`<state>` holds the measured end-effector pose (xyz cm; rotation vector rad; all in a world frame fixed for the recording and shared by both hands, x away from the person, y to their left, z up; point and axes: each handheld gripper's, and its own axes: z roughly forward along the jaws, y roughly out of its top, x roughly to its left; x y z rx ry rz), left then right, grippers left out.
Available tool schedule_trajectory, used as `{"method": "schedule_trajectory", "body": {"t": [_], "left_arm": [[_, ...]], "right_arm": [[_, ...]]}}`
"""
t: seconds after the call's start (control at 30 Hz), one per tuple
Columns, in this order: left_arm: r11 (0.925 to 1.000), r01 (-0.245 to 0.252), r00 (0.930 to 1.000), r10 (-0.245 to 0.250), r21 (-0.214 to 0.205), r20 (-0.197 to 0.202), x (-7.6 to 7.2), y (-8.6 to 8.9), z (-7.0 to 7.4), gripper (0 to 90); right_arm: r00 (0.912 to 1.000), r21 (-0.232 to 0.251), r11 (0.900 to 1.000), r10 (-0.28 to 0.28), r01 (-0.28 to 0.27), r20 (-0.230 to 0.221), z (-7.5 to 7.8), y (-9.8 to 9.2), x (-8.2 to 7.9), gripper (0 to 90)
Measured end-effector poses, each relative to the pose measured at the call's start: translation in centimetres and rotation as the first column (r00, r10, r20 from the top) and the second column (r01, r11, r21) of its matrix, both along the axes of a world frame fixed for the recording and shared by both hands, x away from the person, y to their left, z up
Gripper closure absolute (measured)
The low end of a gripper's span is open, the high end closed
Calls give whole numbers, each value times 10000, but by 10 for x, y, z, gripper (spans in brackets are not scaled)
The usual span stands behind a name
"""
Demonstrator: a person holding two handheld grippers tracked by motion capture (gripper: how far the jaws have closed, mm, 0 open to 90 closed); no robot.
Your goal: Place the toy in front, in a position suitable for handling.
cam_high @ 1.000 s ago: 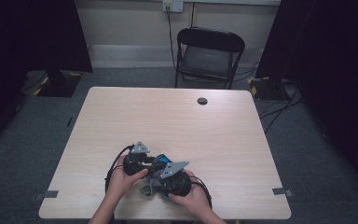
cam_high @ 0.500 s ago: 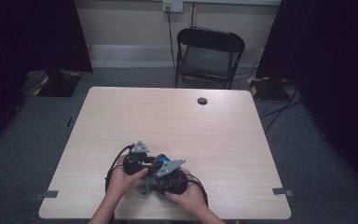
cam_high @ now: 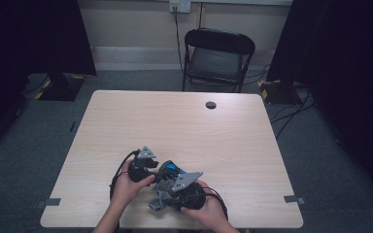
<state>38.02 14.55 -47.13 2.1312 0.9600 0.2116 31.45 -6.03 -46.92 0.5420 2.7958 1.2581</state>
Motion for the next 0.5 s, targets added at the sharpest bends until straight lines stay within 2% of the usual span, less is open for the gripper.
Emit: {"method": "schedule_trajectory", "body": {"t": [0.17, 0.2, 0.4, 0.5], "left_arm": [[10000, -69, 9999, 69, -42, -86, 0, 1, 0, 370], [10000, -36, 10000, 36, 1, -87, -1, 2, 1, 367], [10000, -8, 10000, 8, -17, -85, -3, 2, 2, 364], [10000, 8, 10000, -8, -33, -91, -4, 2, 3, 366]], "right_arm": [[9999, 45, 9999, -102, 102, -9, 6, -17, -2, 756], [9998, 63, 9997, -220, 219, 15, 9, -26, -2, 755], [9979, 288, 9976, -622, 626, -152, 14, -52, 2, 753], [9967, 255, 9963, -815, 815, -8, 19, -60, 3, 753]]}}
